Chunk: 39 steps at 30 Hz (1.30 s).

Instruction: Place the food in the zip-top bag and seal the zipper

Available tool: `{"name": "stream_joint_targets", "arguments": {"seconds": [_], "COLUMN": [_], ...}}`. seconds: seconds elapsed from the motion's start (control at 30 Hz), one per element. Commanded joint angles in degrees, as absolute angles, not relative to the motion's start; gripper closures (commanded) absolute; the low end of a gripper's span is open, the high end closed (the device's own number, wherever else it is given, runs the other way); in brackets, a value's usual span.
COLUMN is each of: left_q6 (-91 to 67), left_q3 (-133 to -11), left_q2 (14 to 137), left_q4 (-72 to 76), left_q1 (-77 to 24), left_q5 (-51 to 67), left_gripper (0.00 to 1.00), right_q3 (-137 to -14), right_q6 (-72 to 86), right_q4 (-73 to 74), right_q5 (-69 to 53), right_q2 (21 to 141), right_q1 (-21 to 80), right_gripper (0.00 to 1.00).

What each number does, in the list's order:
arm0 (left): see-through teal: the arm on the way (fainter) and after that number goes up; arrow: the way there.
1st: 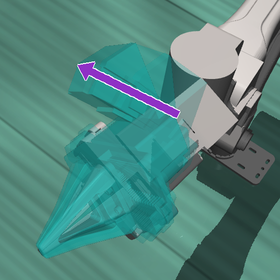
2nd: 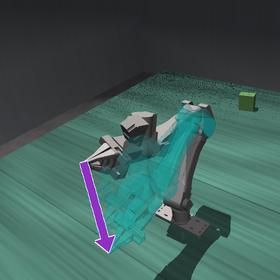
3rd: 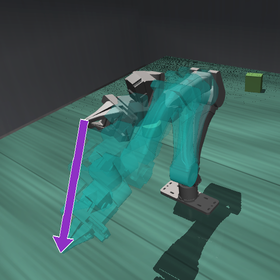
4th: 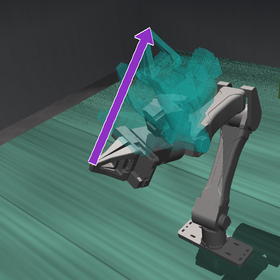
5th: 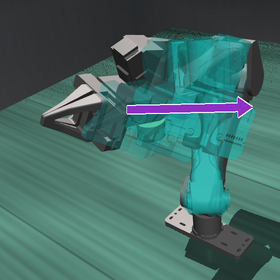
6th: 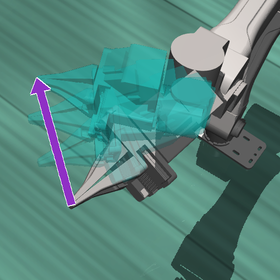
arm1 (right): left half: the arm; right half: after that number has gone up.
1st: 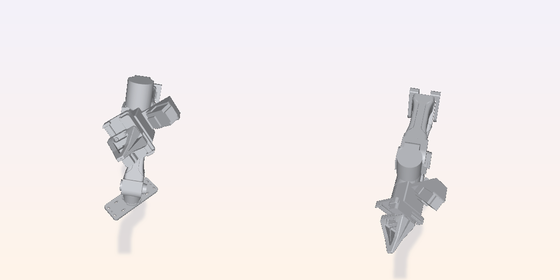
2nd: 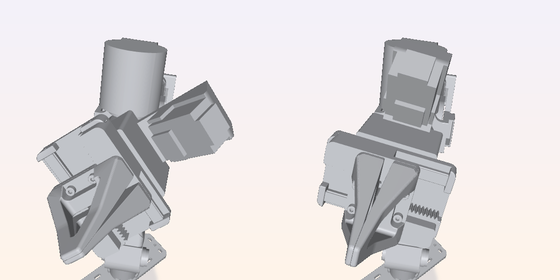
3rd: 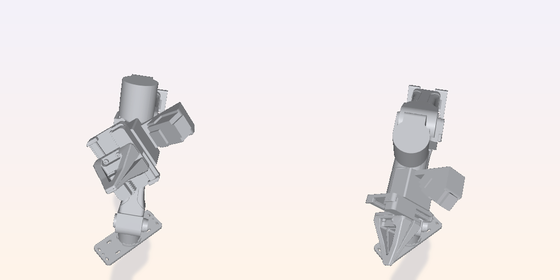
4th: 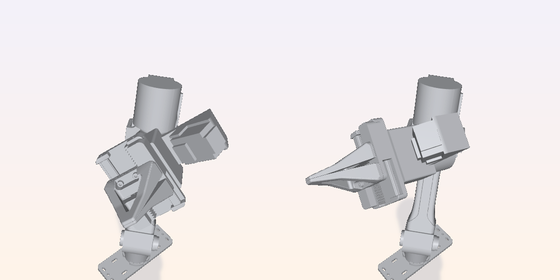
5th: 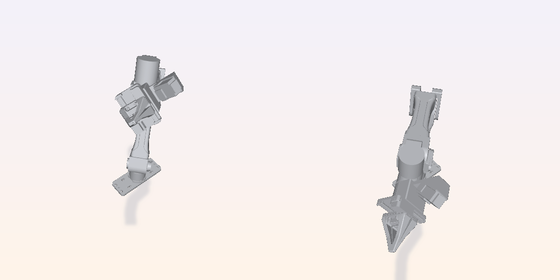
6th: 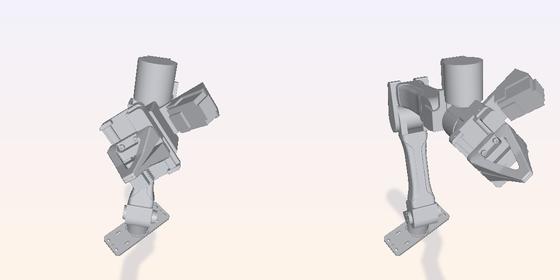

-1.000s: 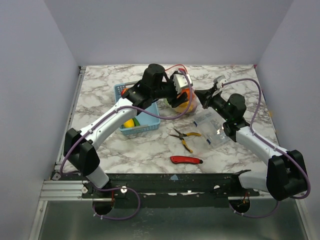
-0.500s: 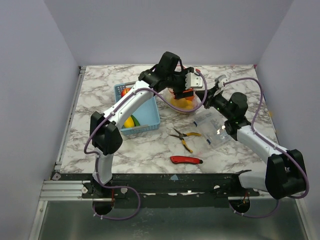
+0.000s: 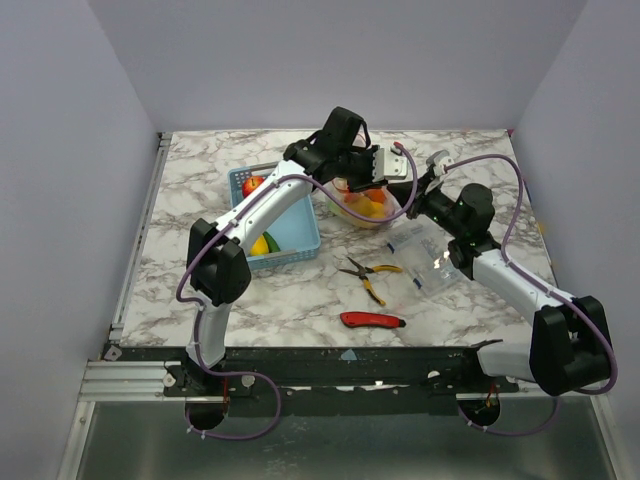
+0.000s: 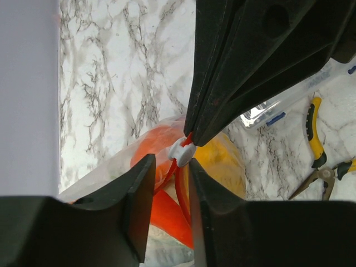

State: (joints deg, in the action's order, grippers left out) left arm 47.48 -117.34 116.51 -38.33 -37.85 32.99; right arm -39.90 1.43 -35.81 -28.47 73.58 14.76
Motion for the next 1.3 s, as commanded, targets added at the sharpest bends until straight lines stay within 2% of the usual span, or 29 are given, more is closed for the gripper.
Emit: {"name": "stream_joint_targets", "arguments": {"seconds": [0.0, 0.1, 0.23, 0.4, 0.67, 0.73, 0.77, 0.8, 0.83, 0.97, 1.07, 1.27], "left_q6": [47.1, 46.8, 45.3, 42.5, 39.8, 39.9, 40.0, 40.1, 39.8, 38.4, 38.7, 40.8], "left_q3": [-116.6, -115.7, -115.2, -113.0, -114.2, -114.4, -114.6, -115.0, -115.4, -115.8, -119.1, -121.1], "left_q2": [116.1, 115.2, 114.2, 112.3, 112.5, 112.5, 112.7, 112.9, 113.3, 114.5, 116.6, 118.2], "left_q4": [-36.8, -36.6, -36.4, -33.1, -33.8, -34.3, -34.6, -35.0, -35.3, -34.6, -37.0, -38.9], "left_q1": [-37.3, -37.2, -36.8, -36.0, -35.8, -35.8, -35.9, -35.8, -35.9, -35.0, -34.0, -33.4], "left_q5": [33.4, 34.8, 36.8, 38.5, 41.2, 42.1, 42.4, 42.1, 41.7, 38.6, 39.3, 39.0], "left_gripper": [0.85, 1.00, 1.00, 1.00, 1.00, 1.00, 1.00, 1.00, 0.96, 0.57, 0.52, 0.52], "right_q3": [-41.6, -41.3, -41.4, -41.8, -42.9, -43.6, -44.0, -44.6, -44.8, -42.4, -41.8, -42.2], "right_q6": [0.9, 0.7, 1.4, 3.1, 6.7, 7.4, 7.9, 8.0, 8.2, 7.9, 7.7, 7.1], "right_q4": [-36.3, -36.5, -37.0, -38.0, -40.5, -41.4, -41.7, -41.7, -41.7, -44.0, -44.6, -43.8], "right_q5": [-29.4, -27.0, -26.9, -34.6, -40.8, -40.9, -41.1, -41.0, -40.3, -37.4, -38.2, -39.1], "right_q2": [74.3, 74.5, 76.4, 79.0, 81.3, 82.2, 82.7, 83.2, 83.3, 81.5, 81.1, 81.4], "right_q1": [14.2, 14.2, 12.9, 12.0, 12.0, 12.0, 12.0, 12.0, 12.1, 12.0, 12.0, 12.0], "right_gripper": [1.00, 1.00, 0.97, 0.75, 0.66, 0.68, 0.78, 0.93, 0.99, 1.00, 1.00, 1.00]}}
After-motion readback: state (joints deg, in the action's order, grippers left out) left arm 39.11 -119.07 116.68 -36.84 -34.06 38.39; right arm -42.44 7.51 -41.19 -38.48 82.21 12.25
